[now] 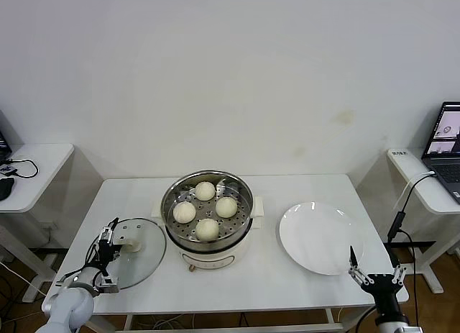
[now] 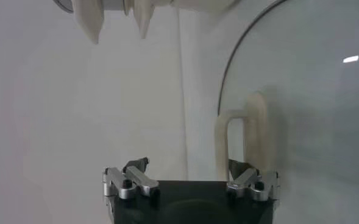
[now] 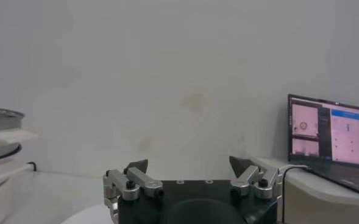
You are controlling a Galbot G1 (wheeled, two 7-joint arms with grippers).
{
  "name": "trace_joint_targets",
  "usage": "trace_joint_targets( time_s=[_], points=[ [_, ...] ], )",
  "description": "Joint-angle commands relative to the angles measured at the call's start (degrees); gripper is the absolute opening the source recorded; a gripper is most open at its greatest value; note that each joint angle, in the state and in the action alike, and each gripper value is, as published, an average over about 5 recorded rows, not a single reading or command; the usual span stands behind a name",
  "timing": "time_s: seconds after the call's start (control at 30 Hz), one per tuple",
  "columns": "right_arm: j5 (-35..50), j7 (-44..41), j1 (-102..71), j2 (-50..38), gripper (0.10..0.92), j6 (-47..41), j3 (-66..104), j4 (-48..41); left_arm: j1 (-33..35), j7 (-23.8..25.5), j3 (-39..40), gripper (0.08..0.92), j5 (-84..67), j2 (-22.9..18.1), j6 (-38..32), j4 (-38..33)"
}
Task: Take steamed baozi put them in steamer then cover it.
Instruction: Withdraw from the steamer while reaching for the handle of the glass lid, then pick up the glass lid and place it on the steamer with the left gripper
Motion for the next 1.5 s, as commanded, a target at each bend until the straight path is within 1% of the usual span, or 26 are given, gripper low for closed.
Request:
trace_joint_targets(
  time_s=[0.03,0.13,0.17,0.5,0.8,0.9,1.03,1.27,1.4,1.5],
  points=[
    [0.0,0.0,-0.1,0.0,0.823,0.1,0.0,-0.1,-1.1,0.2,0.4,0.823,-0.1,0.0,-0.1,1.9],
    [0.0,0.0,0.0,0.1,0.823,0.1,0.0,-0.2,-1.2,0.3,0.6,0.797,0.0,0.0,-0.2,2.2],
    [0.0,0.0,0.0,0.1,0.823,0.2,0.0,-0.3,-1.2,0.4,0.6,0.777,0.0,0.0,-0.2,2.3],
    [-0.2,-0.1,0.4,0.1,0.823,0.2,-0.4,-0.7,-1.2,0.3,0.7,0.489,0.0,-0.2,-0.9,3.2],
    [-0.3,-0.2,0.1,0.0,0.823,0.3,-0.6,-0.3,-0.6,0.1,0.4,0.23,-0.2,-0.4,-1.1,2.1],
    [-0.3,-0.2,0.0,-0.1,0.823,0.4,-0.6,-0.2,0.1,-0.6,-0.2,0.165,-0.7,-0.7,-1.1,1.1],
    [-0.4,-0.2,-0.2,-0.2,0.823,0.6,-0.6,0.0,1.9,-1.9,-1.8,0.149,-0.8,-1.2,-0.8,-1.7],
    [-0.4,-0.2,-0.4,-0.4,0.823,0.9,-1.1,0.2,7.2,-3.6,-6.6,0.149,-0.8,-2.5,0.7,-9.6],
    [-0.4,-0.3,-0.3,-1.0,0.823,0.8,-1.7,0.3,10.4,-3.8,-10.3,0.148,-0.6,-3.0,2.0,-14.4],
    [-0.4,-0.3,0.0,-1.5,0.823,0.6,-2.3,0.3,13.0,-3.0,-13.8,0.148,-0.5,-3.3,3.4,-18.8]
  ],
)
